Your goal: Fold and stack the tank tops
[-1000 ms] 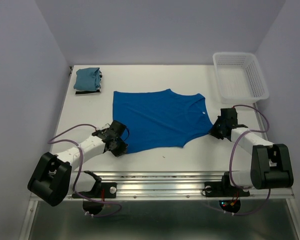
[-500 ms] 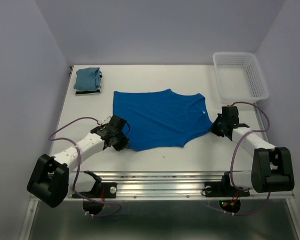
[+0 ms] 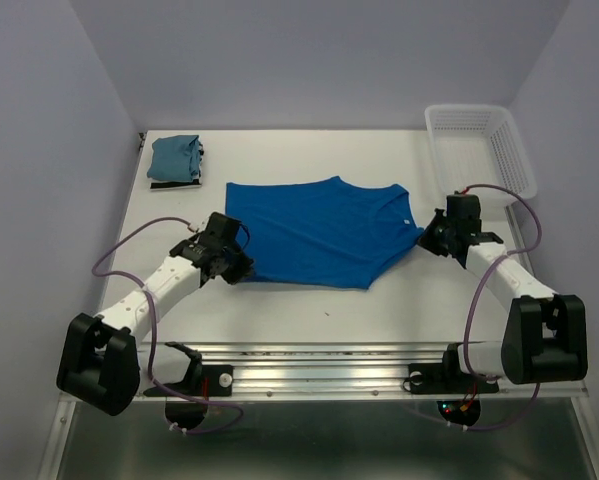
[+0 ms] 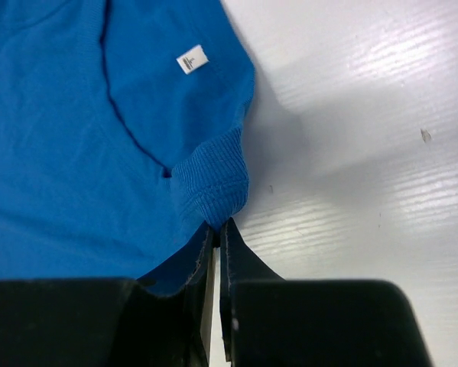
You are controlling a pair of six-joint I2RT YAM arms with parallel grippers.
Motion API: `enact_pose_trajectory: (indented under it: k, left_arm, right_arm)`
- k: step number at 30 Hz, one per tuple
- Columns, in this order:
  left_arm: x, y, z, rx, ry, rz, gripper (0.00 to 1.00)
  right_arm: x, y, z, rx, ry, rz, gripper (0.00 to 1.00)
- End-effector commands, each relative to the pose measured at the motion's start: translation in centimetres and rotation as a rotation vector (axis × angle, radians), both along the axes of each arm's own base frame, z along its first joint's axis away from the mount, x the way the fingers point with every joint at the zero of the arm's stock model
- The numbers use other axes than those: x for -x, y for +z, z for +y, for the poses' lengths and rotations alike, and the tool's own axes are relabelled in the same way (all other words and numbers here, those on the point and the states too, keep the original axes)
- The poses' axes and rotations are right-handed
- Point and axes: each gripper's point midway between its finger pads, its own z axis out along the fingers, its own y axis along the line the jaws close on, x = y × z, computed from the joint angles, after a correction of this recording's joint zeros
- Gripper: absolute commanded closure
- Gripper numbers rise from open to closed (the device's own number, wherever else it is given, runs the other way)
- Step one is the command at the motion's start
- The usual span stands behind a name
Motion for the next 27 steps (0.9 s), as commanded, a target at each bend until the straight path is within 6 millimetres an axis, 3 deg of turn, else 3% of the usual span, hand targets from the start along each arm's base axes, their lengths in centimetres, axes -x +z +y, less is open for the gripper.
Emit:
enact_pose_trajectory:
  k: [1,10,23,27]
  left_arm:
    - [-1.9,3.0,0.0,0.029,-0.031,-0.078,1.00]
    - [-4.4,4.5,1.7,0.013,-0.029,-0.109,1.00]
    - [-9.0,5.1,2.8,-0.025,-0.056,-0.148,1.00]
    - [-10.4,4.4,3.4,-0.044,-0.056,-0.133,1.00]
  right_arm:
    - [-1.8,2.3,0.1,-0.001,0.020,-0.048,0.99]
    - [-4.3,4.1,0.2,-0.008,0.020,-0.077,0.99]
    - [-7.5,4.1,0.6,-0.026,0.021,-0.073,0.99]
    - [-8.5,3.8,0.7,-0.030,0.024,-0.067,0.99]
